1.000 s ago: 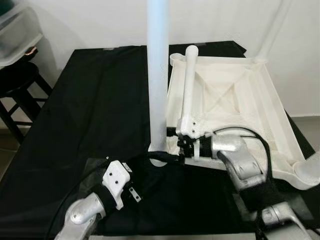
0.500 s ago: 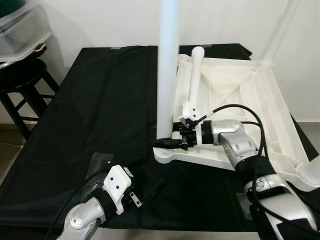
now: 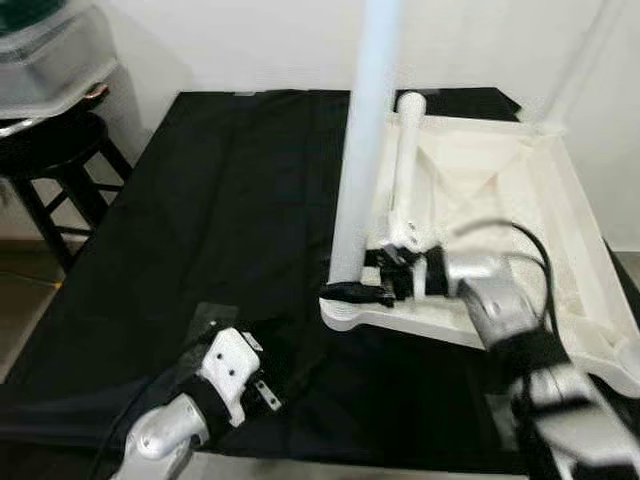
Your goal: Building children table
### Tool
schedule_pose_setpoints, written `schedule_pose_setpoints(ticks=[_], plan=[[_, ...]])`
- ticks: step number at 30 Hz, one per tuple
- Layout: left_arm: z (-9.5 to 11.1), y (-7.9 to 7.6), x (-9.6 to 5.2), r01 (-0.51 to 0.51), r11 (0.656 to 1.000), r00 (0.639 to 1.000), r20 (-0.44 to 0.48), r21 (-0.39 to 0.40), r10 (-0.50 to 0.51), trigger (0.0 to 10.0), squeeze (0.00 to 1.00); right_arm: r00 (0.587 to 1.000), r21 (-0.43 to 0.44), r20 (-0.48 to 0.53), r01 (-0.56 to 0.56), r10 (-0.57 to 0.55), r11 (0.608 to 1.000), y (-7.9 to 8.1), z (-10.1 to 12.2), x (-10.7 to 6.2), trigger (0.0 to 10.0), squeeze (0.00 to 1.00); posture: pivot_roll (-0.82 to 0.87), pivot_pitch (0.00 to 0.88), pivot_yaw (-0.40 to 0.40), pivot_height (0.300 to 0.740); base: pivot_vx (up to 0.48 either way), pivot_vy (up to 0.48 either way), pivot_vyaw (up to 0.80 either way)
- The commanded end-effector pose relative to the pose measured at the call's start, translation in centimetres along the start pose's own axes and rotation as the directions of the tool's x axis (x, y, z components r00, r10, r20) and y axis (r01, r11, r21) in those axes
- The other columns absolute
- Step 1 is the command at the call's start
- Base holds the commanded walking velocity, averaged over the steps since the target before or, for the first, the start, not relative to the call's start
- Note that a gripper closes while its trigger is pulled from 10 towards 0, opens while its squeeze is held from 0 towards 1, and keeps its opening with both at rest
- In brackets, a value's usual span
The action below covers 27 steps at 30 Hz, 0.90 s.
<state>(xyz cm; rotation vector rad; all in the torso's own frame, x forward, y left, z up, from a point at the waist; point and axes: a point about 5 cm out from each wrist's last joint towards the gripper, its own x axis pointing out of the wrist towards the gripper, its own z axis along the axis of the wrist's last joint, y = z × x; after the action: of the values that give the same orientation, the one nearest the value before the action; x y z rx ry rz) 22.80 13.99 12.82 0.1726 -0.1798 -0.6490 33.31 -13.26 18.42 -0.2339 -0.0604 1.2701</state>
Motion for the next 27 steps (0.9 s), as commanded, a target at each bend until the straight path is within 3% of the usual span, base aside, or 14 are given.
schedule_pose_setpoints(ticks=[1, 3, 4, 7, 8, 16, 17, 18, 19, 23, 24, 25, 26, 27], plan=[[-0.2, 0.3, -0.5, -0.025, 1.0, 1.0, -0.007, -0.008, 0.025, 10.0, 0.0, 0.995, 0.058, -0.06, 0.082, -0.078, 0.995, 1.2, -1.8, -0.2, 0.0, 0.0, 0.01, 0.226, -0.015, 0.74, 0.0, 0.0, 0.0], [-0.3, 0.0, -0.9, -0.035, 0.999, 0.999, -0.008, -0.016, 0.035, 10.0, 0.0, 0.822, -0.019, -0.187, 0.544, -0.537, 0.839, 2.8, -3.9, 0.4, 0.0, 0.0, 0.0, 0.232, -0.012, 0.74, 0.0, 0.0, 0.0], [-0.3, -0.1, -1.0, -0.037, 0.999, 0.999, -0.008, -0.024, 0.037, 10.0, 0.0, 0.757, -0.027, -0.212, 0.628, -0.619, 0.778, 5.0, -4.2, 0.7, 0.0, 0.0, 0.0, 0.243, -0.013, 0.74, 0.0, 0.0, 0.0], [-0.3, -0.2, -1.0, -0.039, 0.999, 0.999, -0.007, -0.029, 0.038, 10.0, 0.0, 0.721, -0.022, -0.223, 0.669, -0.656, 0.743, 6.5, -4.1, 0.7, 0.0, 0.0, 0.0, 0.245, -0.016, 0.74, 0.0, 0.0, 0.0], [-0.3, -0.3, -1.0, -0.032, 0.999, 0.999, -0.009, -0.032, 0.032, 10.0, 0.0, 0.75, -0.019, -0.21, 0.639, -0.627, 0.769, 7.2, -3.8, 1.3, 0.0, 0.0, 0.0, 0.236, 0.001, 0.74, 0.0, 0.0, 0.0], [-0.7, -0.8, -1.0, 0.017, 0.999, 1.0, -0.023, -0.04, -0.018, 10.0, 0.0, 0.79, 0.008, -0.196, 0.593, -0.58, 0.805, 6.3, -3.4, 2.5, 0.0, 0.0, 0.01, 0.209, 0.01, 0.74, 0.0, 0.0, 0.0], [-0.7, -0.9, -0.9, 0.027, 0.999, 0.999, -0.027, -0.038, -0.028, 10.0, 0.0, 0.827, 0.056, -0.175, 0.55, -0.534, 0.833, 5.9, -3.0, 2.9, 10.0, 0.62, 0.01, 0.204, 0.009, 0.74, 0.0, 0.0, 0.0], [-0.7, -0.9, -0.9, 0.027, 0.999, 0.999, -0.027, -0.038, -0.028, 10.0, 0.0, 0.827, 0.056, -0.175, 0.55, -0.534, 0.833, 5.9, -3.0, 2.9, 10.0, 0.62, 0.01, 0.204, 0.009, 0.74, 0.0, 0.0, 0.0], [-0.8, -0.9, -0.8, 0.032, 0.999, 0.999, -0.028, -0.037, -0.033, 10.0, 0.0, 0.851, 0.097, -0.152, 0.518, -0.502, 0.85, 5.8, -2.4, 3.3, 10.0, 1.0, 0.01, 0.199, 0.012, 0.74, 0.0, 0.0, 0.0], [-0.9, -1.0, -0.7, 0.037, 0.999, 0.999, -0.031, -0.036, -0.038, 10.0, 0.0, 0.955, 0.087, -0.003, 0.297, -0.298, 0.951, 5.4, 0.5, 3.8, 10.0, 1.0, 0.02, 0.187, 0.017, 0.74, 0.0, 0.0, 0.0], [-0.9, -1.0, -0.7, 0.037, 0.999, 0.999, -0.031, -0.037, -0.038, 10.0, 0.0, 0.975, 0.048, 0.039, 0.216, -0.218, 0.975, 5.2, 1.4, 3.5, 10.0, 0.88, 0.02, 0.186, 0.017, 0.74, 0.0, 0.0, 0.0], [-1.0, -1.1, -0.6, 0.037, 0.999, 0.999, -0.031, -0.037, -0.038, 10.0, 0.0, 0.987, -0.006, 0.046, 0.153, -0.153, 0.988, 4.5, 2.1, 3.1, 10.0, 0.34, 0.02, 0.183, 0.016, 0.74, 0.0, 0.0, 0.0], [-1.0, -1.1, -0.6, 0.037, 0.999, 0.999, -0.031, -0.037, -0.038, 10.0, 0.0, 0.987, -0.006, 0.046, 0.153, -0.153, 0.988, 4.5, 2.1, 3.1, 10.0, 0.34, 0.02, 0.183, 0.016, 0.74, 0.0, 0.0, 0.0], [-1.0, -1.1, -0.6, 0.036, 0.999, 0.999, -0.031, -0.036, -0.038, 10.0, 0.0, 0.995, -0.043, 0.043, 0.094, -0.093, 0.995, 3.8, 2.5, 2.7, 10.0, 0.0, 0.03, 0.182, 0.012, 0.74, 0.0, 0.0, 0.0]])
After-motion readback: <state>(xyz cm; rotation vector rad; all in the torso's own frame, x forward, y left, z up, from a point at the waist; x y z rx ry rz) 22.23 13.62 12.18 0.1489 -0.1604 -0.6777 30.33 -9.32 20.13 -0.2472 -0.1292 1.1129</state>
